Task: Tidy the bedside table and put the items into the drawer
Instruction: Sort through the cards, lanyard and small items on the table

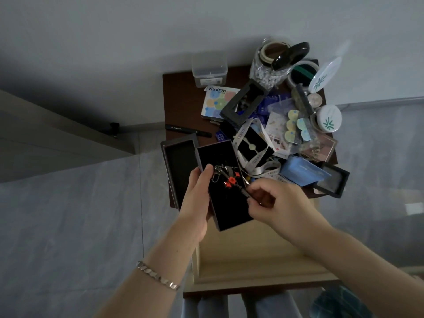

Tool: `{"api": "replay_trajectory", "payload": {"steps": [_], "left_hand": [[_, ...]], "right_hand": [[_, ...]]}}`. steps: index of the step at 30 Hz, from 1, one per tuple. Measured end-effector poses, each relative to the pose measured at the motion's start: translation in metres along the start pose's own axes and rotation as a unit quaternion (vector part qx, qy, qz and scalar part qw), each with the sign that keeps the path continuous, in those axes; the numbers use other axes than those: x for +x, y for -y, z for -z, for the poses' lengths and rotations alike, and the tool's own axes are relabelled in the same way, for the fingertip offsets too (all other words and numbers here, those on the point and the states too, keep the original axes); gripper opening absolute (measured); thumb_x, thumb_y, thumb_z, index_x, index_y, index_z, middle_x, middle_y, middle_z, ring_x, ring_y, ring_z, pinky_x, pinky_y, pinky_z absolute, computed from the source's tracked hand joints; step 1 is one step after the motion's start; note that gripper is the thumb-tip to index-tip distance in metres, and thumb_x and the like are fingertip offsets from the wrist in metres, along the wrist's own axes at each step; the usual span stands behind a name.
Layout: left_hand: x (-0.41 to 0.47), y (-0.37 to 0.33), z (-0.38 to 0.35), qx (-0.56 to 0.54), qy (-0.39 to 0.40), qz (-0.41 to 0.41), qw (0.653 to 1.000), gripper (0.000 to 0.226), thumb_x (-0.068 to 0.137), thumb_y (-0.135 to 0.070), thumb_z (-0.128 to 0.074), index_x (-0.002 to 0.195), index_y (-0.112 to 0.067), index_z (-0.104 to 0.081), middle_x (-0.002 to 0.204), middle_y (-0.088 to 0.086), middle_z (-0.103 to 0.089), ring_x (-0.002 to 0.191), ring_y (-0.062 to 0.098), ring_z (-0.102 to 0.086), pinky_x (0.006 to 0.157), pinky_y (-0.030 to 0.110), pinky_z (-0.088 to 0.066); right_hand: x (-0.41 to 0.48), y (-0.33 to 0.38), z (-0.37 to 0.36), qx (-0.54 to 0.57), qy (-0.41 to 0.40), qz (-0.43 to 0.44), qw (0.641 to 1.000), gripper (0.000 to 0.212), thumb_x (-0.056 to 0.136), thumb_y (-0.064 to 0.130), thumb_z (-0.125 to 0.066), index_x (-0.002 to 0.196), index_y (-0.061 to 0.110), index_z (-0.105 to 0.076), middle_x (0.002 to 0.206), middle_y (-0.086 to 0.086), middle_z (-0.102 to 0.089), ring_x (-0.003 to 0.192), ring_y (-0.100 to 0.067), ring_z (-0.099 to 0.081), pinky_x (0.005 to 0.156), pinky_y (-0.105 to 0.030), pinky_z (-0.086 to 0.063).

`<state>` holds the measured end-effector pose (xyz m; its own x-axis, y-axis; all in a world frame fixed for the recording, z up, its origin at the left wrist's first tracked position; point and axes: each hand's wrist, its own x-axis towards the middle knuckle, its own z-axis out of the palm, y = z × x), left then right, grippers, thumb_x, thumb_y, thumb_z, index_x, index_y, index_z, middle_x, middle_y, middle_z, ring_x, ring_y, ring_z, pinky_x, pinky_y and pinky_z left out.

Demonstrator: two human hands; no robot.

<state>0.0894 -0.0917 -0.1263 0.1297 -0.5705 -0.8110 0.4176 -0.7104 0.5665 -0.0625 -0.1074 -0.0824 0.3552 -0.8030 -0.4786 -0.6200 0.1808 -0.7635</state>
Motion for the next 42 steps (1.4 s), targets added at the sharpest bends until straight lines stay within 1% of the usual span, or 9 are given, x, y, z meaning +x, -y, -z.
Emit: {"api": "replay_trajectory", "payload": {"steps": [5,11,15,19,23,32,35,38,42], "left_hand": [[-0.001,0.002,-0.005,0.022,0.009,-0.023,0.999,0.025,0.089,-0.041,-0.052,0.11,-0.027,-0.054,0.105,0.002,-0.066,0.096,0.02,-0.066,0.082,0.039,-0.055],[-0.005,0.007,-0.012,0.05,0.011,-0.037,0.998,0.026,0.091,-0.039,-0.05,0.114,-0.027,-0.052,0.106,0.002,-0.066,0.096,0.019,-0.066,0.084,0.04,-0.054],[-0.007,0.011,-0.016,0.061,0.022,-0.035,0.997,0.025,0.092,-0.034,-0.049,0.116,-0.03,-0.049,0.108,0.0,-0.065,0.099,0.018,-0.065,0.089,0.042,-0.052],[-0.006,0.013,-0.018,0.069,0.031,-0.027,0.997,0.027,0.092,-0.035,-0.048,0.119,-0.03,-0.049,0.109,0.001,-0.065,0.101,0.019,-0.063,0.092,0.044,-0.05],[-0.003,0.015,-0.019,0.074,0.019,-0.022,0.997,0.018,0.093,-0.035,-0.048,0.11,-0.031,-0.05,0.106,0.002,-0.064,0.098,0.019,-0.064,0.089,0.044,-0.052],[-0.006,0.014,-0.019,0.069,0.058,-0.04,0.995,0.033,0.087,-0.03,-0.053,0.12,-0.029,-0.046,0.108,0.001,-0.063,0.099,0.019,-0.064,0.085,0.042,-0.055],[-0.006,0.015,-0.018,0.076,0.055,-0.047,0.995,0.038,0.086,-0.031,-0.054,0.123,-0.029,-0.045,0.112,0.002,-0.063,0.101,0.019,-0.064,0.086,0.042,-0.055],[-0.006,0.015,-0.016,0.068,0.052,-0.051,0.995,0.034,0.09,-0.027,-0.052,0.123,-0.028,-0.046,0.11,0.0,-0.064,0.099,0.016,-0.065,0.082,0.036,-0.056],[-0.008,0.018,-0.013,0.065,0.052,-0.045,0.995,0.027,0.091,-0.026,-0.05,0.118,-0.031,-0.05,0.106,-0.002,-0.066,0.098,0.017,-0.066,0.08,0.036,-0.055]], "right_hand": [[0.003,-0.009,0.003,-0.001,-0.001,-0.031,1.0,0.002,0.079,0.017,-0.063,0.081,0.018,-0.063,0.069,-0.002,-0.061,0.062,-0.012,-0.052,0.058,-0.028,-0.043],[0.004,-0.006,0.0,-0.043,0.014,-0.036,0.998,0.02,0.083,0.018,-0.056,0.1,0.026,-0.05,0.076,0.005,-0.058,0.071,-0.006,-0.053,0.062,-0.019,-0.042],[0.01,-0.006,-0.002,-0.014,0.012,-0.101,0.995,0.026,0.084,0.014,-0.053,0.104,0.021,-0.037,0.089,0.005,-0.06,0.08,-0.008,-0.059,0.07,-0.029,-0.052],[0.01,0.0,-0.005,-0.058,-0.015,-0.095,0.994,0.053,0.083,0.041,-0.056,0.126,0.034,-0.027,0.09,0.011,-0.061,0.079,-0.009,-0.063,0.066,-0.027,-0.052],[0.009,-0.003,-0.003,-0.128,-0.091,-0.075,0.985,0.04,0.087,0.048,-0.05,0.125,0.038,-0.044,0.096,0.013,-0.066,0.087,-0.009,-0.063,0.067,-0.024,-0.05],[0.013,-0.008,-0.008,0.105,-0.061,-0.14,0.983,0.022,0.088,0.033,-0.056,0.108,0.031,-0.064,0.094,0.012,-0.069,0.089,-0.004,-0.064,0.078,-0.027,-0.055],[0.014,0.001,-0.008,0.298,-0.015,-0.195,0.934,0.015,0.089,0.022,-0.058,0.098,0.03,-0.067,0.064,0.012,-0.067,0.058,-0.004,-0.063,0.056,-0.019,-0.051],[0.012,0.004,-0.005,0.308,0.031,-0.186,0.932,0.022,0.092,0.015,-0.053,0.104,0.029,-0.064,0.036,0.017,-0.048,0.031,0.002,-0.043,0.036,-0.008,-0.031],[0.009,0.003,-0.007,0.271,0.031,-0.164,0.948,0.026,0.089,0.017,-0.057,0.109,0.033,-0.062,0.071,0.019,-0.069,0.064,0.007,-0.064,0.06,-0.01,-0.049]]}}
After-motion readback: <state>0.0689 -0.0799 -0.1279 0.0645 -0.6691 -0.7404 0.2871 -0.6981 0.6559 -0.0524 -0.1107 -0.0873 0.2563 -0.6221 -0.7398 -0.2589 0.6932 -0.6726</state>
